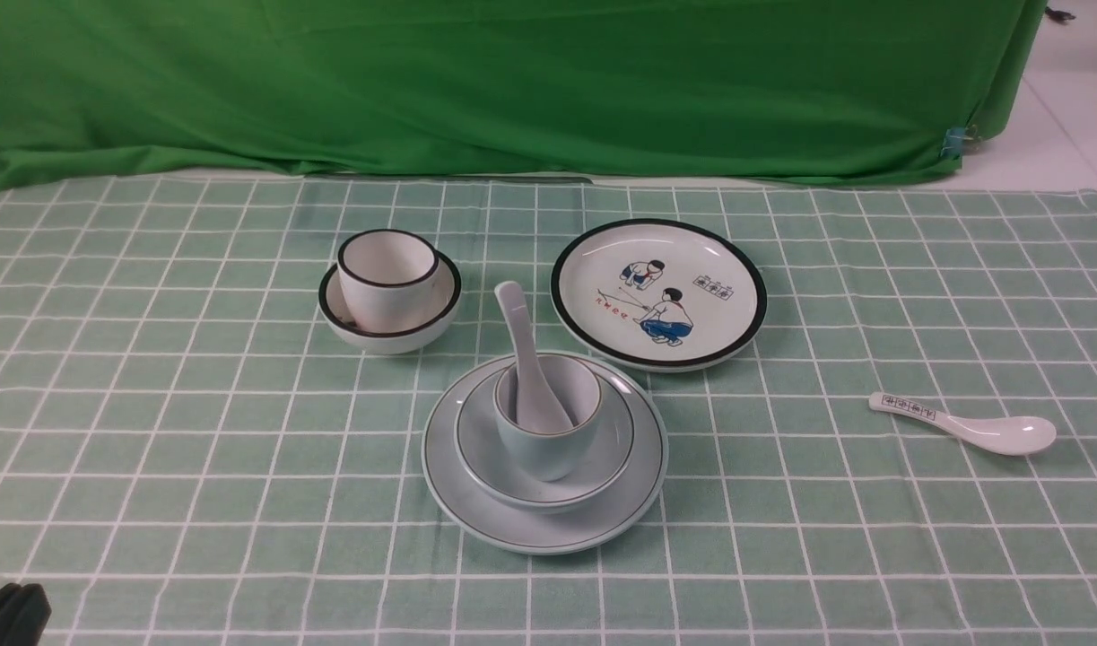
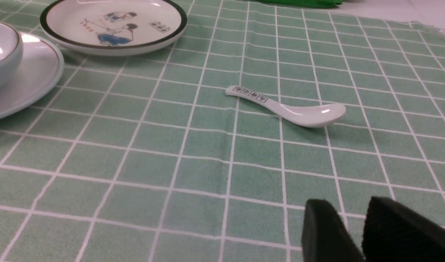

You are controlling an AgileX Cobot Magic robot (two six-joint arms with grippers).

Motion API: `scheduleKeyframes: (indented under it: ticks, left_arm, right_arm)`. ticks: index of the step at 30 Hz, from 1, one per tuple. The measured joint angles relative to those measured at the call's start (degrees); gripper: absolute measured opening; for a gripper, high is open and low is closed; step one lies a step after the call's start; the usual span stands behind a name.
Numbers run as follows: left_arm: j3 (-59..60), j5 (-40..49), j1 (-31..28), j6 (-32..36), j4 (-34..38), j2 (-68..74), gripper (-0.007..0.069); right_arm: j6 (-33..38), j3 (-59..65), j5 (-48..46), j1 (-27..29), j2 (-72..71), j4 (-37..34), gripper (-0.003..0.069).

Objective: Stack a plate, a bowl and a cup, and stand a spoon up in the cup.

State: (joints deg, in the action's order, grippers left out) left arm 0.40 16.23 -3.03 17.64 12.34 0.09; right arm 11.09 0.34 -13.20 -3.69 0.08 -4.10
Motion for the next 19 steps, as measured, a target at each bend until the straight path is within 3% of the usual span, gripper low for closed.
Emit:
scheduleKeyframes:
  ticks: [19]
  left_arm:
    - [0.0,0.0,0.0,0.0,0.0,0.0,0.0017]
  right_arm:
    - [0.0,0.0,0.0,0.0,0.0,0.0,0.0241]
